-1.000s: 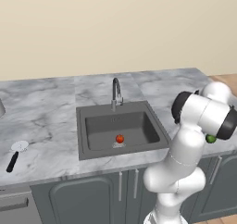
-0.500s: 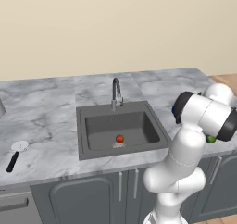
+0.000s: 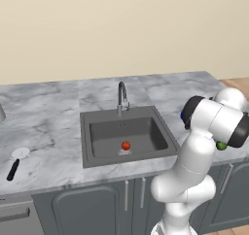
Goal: Pick up all produce items and place them in the sink. Turn on the sink faucet to wash them. Then turn the sink off and put them in the tray.
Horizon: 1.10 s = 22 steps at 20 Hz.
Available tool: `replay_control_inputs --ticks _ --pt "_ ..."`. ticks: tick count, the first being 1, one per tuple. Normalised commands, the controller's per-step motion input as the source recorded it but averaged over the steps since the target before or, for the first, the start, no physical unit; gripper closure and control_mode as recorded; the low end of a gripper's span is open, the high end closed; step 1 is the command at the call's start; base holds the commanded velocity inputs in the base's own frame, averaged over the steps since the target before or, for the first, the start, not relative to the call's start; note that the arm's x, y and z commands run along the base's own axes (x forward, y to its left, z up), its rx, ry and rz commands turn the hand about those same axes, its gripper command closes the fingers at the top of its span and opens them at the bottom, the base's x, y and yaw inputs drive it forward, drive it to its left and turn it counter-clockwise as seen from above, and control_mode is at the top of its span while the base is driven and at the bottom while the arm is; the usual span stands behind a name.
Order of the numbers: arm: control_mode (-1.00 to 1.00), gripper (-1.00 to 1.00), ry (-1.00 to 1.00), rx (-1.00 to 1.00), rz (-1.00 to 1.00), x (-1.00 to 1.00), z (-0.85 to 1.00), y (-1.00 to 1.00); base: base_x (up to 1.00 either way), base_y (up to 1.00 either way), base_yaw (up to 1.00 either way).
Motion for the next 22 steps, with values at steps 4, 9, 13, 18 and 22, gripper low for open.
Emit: replay_control_inputs --ticks 4,9,13,18,22 --pt "-1.0 -1.0 -0.08 0.0 0.01 0.0 -0.05 0.0 0.0 0.0 0.0" --pt "-1.0 -1.0 -0.05 0.0 0.01 0.0 -0.12 0.01 0.0 0.0 0.0" --pt "-1.0 -1.0 -0.03 0.0 0.0 0.0 -0.08 0.06 0.0 0.0 0.0" --pt "-1.0 -1.0 0.0 0.0 0.0 0.0 -0.09 0.12 0.0 0.0 0.0" --pt "-1.0 -1.0 0.0 0.0 0.0 0.0 -0.14 0.13 0.0 0.0 0.0"
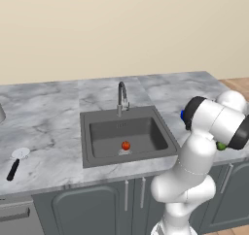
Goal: Pick up all produce items and place them in the sink. Turn on the sink faucet to wash them. Then turn the sink off and put them in the tray.
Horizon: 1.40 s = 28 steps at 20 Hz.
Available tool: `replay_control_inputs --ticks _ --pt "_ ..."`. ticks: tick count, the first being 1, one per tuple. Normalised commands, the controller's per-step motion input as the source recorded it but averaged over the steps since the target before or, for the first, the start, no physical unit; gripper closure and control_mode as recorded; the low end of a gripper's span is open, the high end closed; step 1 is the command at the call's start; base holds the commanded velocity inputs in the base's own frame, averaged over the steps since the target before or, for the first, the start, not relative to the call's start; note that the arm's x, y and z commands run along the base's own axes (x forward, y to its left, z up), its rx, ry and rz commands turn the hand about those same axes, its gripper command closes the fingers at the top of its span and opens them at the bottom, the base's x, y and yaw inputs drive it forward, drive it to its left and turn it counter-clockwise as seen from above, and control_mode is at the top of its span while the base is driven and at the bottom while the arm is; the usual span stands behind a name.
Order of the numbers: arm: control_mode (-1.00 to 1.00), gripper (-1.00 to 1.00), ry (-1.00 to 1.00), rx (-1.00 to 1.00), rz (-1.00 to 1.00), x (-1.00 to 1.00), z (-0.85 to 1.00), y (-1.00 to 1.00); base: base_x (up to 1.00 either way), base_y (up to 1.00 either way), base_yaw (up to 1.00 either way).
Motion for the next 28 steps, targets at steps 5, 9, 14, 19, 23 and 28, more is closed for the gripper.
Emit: replay_control_inputs --ticks 5,9,14,19,23,28 --pt "-1.0 -1.0 0.0 0.0 0.0 0.0 0.0 0.0 0.0 0.0 0.0" --pt "-1.0 -1.0 -0.07 -0.02 0.02 -0.05 0.12 0.11 0.0 0.0 0.0" --pt "-1.0 -1.0 -0.15 -0.11 0.12 -0.19 0.44 0.44 0.0 0.0 0.0" --pt "-1.0 -1.0 -0.07 -0.09 0.2 -0.08 0.45 0.69 0.0 0.0 0.0" --pt "-1.0 -1.0 -0.02 -0.07 0.24 0.0 0.31 0.76 0.0 0.0 0.0" --pt "-1.0 -1.0 -0.03 -0.07 0.08 0.01 0.24 0.03 0.0 0.0 0.0"
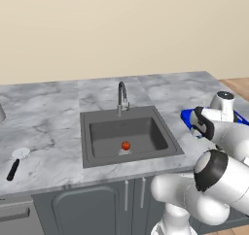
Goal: Pick up all produce items and place them in the sink. Turn on the sink faucet to wash them. Then turn the sink off and put them in the tray.
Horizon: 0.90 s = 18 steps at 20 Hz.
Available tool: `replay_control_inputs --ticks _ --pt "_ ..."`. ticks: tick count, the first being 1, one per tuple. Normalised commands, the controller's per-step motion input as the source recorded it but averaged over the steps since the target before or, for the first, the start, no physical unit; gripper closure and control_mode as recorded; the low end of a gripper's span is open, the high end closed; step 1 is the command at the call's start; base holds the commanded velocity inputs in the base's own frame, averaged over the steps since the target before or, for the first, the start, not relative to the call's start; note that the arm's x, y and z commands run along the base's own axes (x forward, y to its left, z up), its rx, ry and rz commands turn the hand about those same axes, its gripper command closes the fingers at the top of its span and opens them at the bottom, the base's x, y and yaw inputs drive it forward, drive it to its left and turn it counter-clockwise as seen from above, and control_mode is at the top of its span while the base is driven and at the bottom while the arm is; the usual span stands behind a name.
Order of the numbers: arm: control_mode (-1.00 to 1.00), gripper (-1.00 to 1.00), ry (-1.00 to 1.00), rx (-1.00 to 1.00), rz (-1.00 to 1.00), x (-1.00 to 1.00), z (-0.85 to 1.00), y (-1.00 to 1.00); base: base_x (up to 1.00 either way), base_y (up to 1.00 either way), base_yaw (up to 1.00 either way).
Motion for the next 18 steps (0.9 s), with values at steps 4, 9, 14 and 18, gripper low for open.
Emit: replay_control_inputs --ticks 4,9,14,18 --pt "-1.0 -1.0 0.0 -0.04 0.0 0.16 0.11 -0.25 0.0 0.0 0.0" --pt "-1.0 -1.0 0.02 -0.01 0.0 0.24 0.01 -0.4 0.0 0.0 0.0" --pt "-1.0 -1.0 0.02 0.0 -0.03 0.15 -0.04 -0.43 0.0 0.0 0.0" --pt "-1.0 -1.0 0.01 0.0 -0.1 0.01 -0.15 -0.35 0.0 0.0 0.0"
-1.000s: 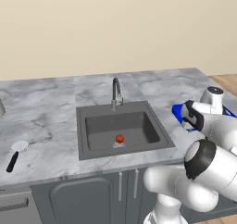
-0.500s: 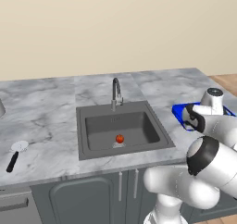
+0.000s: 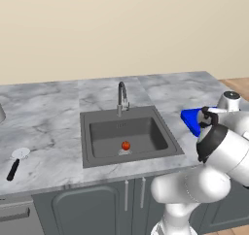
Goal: Pick up all produce items and place them in the sink. Turn on the sink faucet to wash them. Then turn the sink off and put them in the tray.
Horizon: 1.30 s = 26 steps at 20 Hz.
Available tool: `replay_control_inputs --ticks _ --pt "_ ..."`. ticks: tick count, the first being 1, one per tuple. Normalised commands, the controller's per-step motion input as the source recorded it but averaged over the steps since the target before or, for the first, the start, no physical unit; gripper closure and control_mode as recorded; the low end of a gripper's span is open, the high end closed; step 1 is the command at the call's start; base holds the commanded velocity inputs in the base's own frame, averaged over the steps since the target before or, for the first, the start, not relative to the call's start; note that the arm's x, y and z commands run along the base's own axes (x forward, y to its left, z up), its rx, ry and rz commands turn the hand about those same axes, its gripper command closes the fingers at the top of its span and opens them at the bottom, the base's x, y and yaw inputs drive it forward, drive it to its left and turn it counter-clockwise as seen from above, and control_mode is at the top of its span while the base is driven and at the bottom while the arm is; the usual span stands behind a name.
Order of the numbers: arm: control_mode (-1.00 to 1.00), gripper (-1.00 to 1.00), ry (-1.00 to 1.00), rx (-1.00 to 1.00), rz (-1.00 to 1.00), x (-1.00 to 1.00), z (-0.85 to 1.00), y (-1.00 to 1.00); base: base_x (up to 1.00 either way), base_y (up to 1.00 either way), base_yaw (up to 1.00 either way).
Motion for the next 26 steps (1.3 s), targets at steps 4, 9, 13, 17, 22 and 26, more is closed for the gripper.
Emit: replay_control_inputs --ticks 4,9,13,17,22,26 --pt "-1.0 -1.0 0.0 0.0 -0.14 0.0 -0.3 -0.18 0.0 0.0 0.0" --pt "-1.0 -1.0 0.0 0.0 -0.17 0.0 -0.29 -0.07 0.0 0.0 0.0" --pt "-1.0 -1.0 0.0 0.0 -0.19 0.01 -0.19 -0.03 0.0 0.0 0.0" --pt "-1.0 -1.0 0.0 0.0 -0.19 0.03 -0.11 0.0 0.0 0.0 0.0" --pt "-1.0 -1.0 0.0 0.01 -0.14 0.01 -0.1 -0.06 0.0 0.0 0.0" --pt "-1.0 -1.0 0.0 0.03 -0.12 0.0 -0.07 -0.13 0.0 0.0 0.0"
